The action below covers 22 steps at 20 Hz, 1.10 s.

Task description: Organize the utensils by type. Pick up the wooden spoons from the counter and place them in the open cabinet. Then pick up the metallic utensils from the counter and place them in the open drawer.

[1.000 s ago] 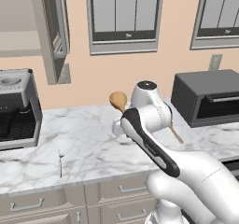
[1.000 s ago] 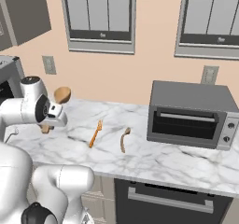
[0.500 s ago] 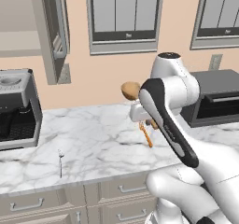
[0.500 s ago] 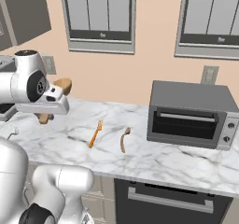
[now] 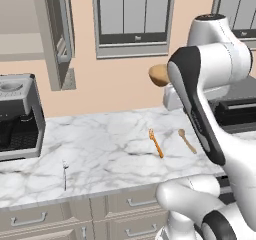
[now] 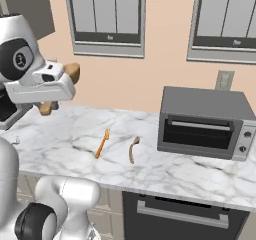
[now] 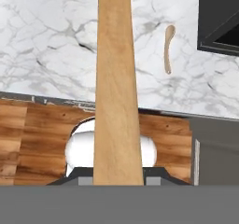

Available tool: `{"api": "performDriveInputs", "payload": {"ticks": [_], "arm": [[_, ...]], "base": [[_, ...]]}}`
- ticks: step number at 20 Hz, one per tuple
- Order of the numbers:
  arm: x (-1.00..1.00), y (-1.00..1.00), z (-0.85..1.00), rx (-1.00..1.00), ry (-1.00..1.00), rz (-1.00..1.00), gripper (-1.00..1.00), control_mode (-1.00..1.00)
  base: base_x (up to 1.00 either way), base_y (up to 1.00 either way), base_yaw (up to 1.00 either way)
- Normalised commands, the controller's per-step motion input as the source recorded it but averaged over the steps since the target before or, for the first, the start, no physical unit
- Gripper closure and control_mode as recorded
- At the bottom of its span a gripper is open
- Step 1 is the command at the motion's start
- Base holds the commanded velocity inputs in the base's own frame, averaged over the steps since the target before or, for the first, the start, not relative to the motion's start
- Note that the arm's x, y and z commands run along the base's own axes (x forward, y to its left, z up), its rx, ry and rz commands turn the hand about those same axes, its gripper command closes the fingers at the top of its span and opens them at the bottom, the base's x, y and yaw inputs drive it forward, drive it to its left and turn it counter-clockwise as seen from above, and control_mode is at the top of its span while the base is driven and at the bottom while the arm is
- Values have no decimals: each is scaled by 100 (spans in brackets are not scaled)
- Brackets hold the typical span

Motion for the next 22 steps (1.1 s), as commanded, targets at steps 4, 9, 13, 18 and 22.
{"api": "performDriveInputs", "payload": {"ticks": [4,9,13,18,22], "arm": [[-17,-52,63,1,-15,1,100,-100],[-3,-3,1,7,-6,4,100,-100],[2,4,-47,1,-25,4,100,-100],[-1,1,-7,0,-37,7,100,-100],[-11,0,-2,1,-38,1,100,-100]], "base": [[0,0,0],[0,0,0],[0,0,0],[0,0,0],[0,0,0]]}}
